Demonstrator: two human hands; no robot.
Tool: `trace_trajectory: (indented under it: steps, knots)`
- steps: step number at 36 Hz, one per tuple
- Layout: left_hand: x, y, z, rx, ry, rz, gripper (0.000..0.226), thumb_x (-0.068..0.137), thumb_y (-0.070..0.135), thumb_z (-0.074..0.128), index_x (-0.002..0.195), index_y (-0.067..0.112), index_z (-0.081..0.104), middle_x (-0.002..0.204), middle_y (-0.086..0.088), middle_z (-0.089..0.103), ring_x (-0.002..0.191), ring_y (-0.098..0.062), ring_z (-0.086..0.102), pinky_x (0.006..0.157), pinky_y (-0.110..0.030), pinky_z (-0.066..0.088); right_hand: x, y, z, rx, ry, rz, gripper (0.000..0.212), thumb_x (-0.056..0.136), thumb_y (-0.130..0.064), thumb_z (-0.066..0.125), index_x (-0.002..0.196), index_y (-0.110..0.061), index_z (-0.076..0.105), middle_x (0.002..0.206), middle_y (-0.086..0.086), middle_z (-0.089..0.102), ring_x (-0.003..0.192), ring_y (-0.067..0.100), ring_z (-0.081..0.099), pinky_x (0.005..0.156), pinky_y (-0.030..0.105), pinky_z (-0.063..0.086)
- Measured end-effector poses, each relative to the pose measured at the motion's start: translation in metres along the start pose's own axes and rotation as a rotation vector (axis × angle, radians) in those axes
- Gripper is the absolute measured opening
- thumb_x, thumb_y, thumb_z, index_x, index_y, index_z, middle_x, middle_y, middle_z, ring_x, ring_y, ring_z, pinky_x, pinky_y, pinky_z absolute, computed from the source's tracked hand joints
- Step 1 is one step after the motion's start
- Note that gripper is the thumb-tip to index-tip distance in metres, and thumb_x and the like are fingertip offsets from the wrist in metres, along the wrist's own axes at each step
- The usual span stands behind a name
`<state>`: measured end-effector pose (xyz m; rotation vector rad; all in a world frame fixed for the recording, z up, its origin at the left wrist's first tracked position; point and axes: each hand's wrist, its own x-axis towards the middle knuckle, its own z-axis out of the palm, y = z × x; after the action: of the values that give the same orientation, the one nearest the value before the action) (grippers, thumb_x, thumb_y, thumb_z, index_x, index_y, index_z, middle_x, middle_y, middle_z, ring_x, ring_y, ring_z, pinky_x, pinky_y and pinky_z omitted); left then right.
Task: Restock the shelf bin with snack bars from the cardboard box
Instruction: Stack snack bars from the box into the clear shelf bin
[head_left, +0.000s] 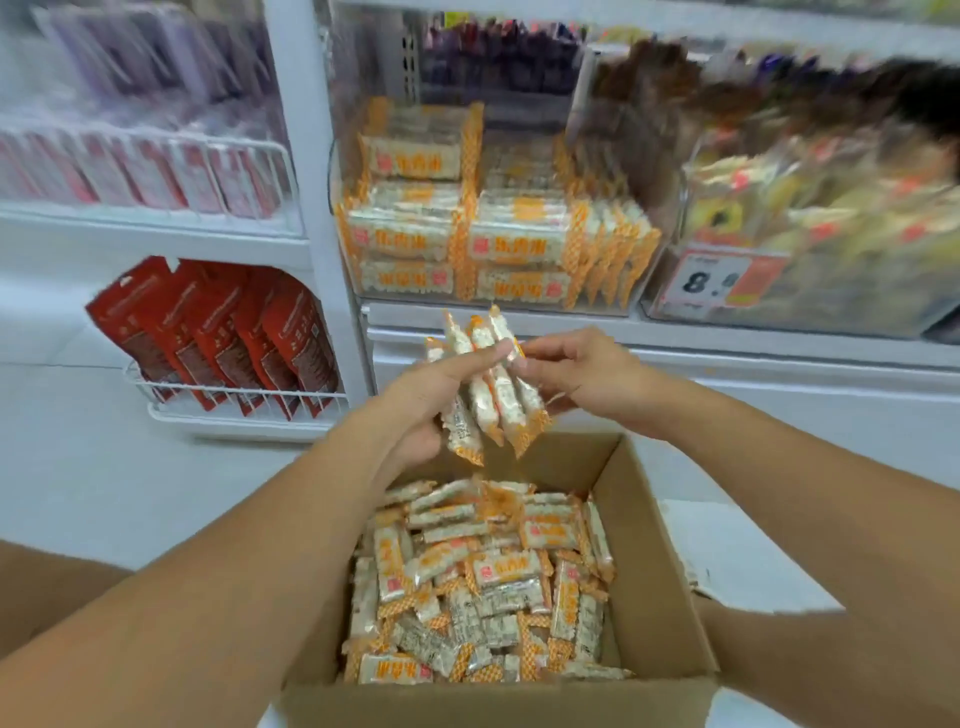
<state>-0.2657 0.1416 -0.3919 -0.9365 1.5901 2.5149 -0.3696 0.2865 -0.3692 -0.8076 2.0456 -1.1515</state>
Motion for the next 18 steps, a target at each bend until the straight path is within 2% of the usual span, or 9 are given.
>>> trace_trajectory:
  steps: [1,3,6,8,9,11,14,15,18]
  knots:
    - [-0.003,0.016,0.006,0.006,0.008,0.012,0.088,0.056,0.051,0.094,0.129,0.014,0.061,0.151,0.003,0.041,0.144,-0.023,0.035,0.114,-0.045,0.036,0.001,-0.014,-0.006,-0.089,0.024,-0.041,0.028,0.101,-0.029,0.060,0.118,-0.010,0.071,0.082,0.009,0.050,0.069,0.015,0.051,0.062,0.021,0.054]
    - [-0.006,0.047,0.014,0.037,0.032,0.064,0.059,0.076,0.045,0.084,0.122,0.013,0.065,0.147,-0.004,0.049,0.141,-0.027,0.042,0.108,-0.040,0.041,0.001,-0.041,-0.018,-0.220,0.031,-0.111,0.034,0.103,-0.031,0.055,0.116,-0.002,0.067,0.079,0.008,0.047,0.072,0.015,0.050,0.066,0.029,0.054]
    - [-0.014,0.089,0.035,0.009,-0.060,0.099,0.021,0.095,0.029,0.066,0.099,0.009,0.073,0.095,-0.012,0.075,0.082,-0.026,0.073,0.071,-0.036,0.058,-0.006,-0.085,-0.033,-0.363,0.030,-0.232,0.037,0.094,-0.034,0.067,0.115,-0.004,0.061,0.076,0.002,0.049,0.070,0.014,0.047,0.068,0.035,0.043]
    - [-0.013,0.114,0.040,-0.072,-0.025,0.157,0.021,0.095,0.025,0.066,0.103,0.006,0.073,0.093,-0.015,0.076,0.074,-0.029,0.075,0.063,-0.039,0.061,-0.010,-0.107,-0.042,-0.493,0.019,-0.302,0.073,0.076,-0.055,0.079,0.137,-0.026,0.050,0.116,-0.005,0.061,0.100,0.012,0.058,0.089,0.035,0.047]
    - [-0.012,0.126,0.044,-0.122,0.005,0.176,0.026,0.092,0.026,0.070,0.110,0.007,0.072,0.101,-0.017,0.076,0.080,-0.032,0.076,0.064,-0.045,0.062,-0.010,-0.114,-0.044,-0.537,0.050,-0.322,0.103,0.066,-0.065,0.081,0.151,-0.033,0.033,0.138,-0.012,0.048,0.122,0.006,0.047,0.103,0.030,0.041]
    - [-0.006,0.144,0.046,-0.209,0.050,0.193,0.045,0.081,0.035,0.081,0.118,0.013,0.070,0.112,-0.018,0.074,0.091,-0.039,0.074,0.073,-0.056,0.059,-0.006,-0.120,-0.043,-0.531,0.180,-0.417,0.125,0.055,-0.069,0.082,0.157,-0.036,0.018,0.144,-0.016,0.032,0.132,-0.002,0.032,0.109,0.017,0.029]
    - [0.007,0.159,0.045,-0.216,0.147,0.231,0.102,0.029,0.055,0.098,0.121,0.022,0.068,0.121,-0.011,0.071,0.105,-0.042,0.069,0.082,-0.066,0.052,0.023,-0.115,-0.040,-0.488,0.361,-0.578,0.117,0.056,-0.057,0.091,0.154,-0.035,0.030,0.132,-0.008,0.041,0.122,-0.003,0.037,0.102,0.002,0.026]
    - [0.011,0.163,0.041,-0.222,0.169,0.243,0.106,0.025,0.056,0.098,0.121,0.023,0.068,0.122,-0.010,0.071,0.105,-0.041,0.069,0.083,-0.066,0.052,0.033,-0.115,-0.041,-0.501,0.374,-0.601,0.115,0.057,-0.056,0.090,0.154,-0.034,0.032,0.130,-0.007,0.043,0.120,-0.002,0.038,0.099,-0.001,0.024]
    - [0.011,0.176,0.037,-0.195,0.159,0.285,0.058,0.078,0.056,0.076,0.118,0.015,0.069,0.114,-0.010,0.074,0.099,-0.032,0.072,0.087,-0.051,0.058,0.063,-0.120,-0.047,-0.500,0.397,-0.605,0.097,0.068,-0.054,0.085,0.151,-0.029,0.041,0.126,-0.007,0.047,0.115,0.001,0.044,0.092,-0.006,0.024]
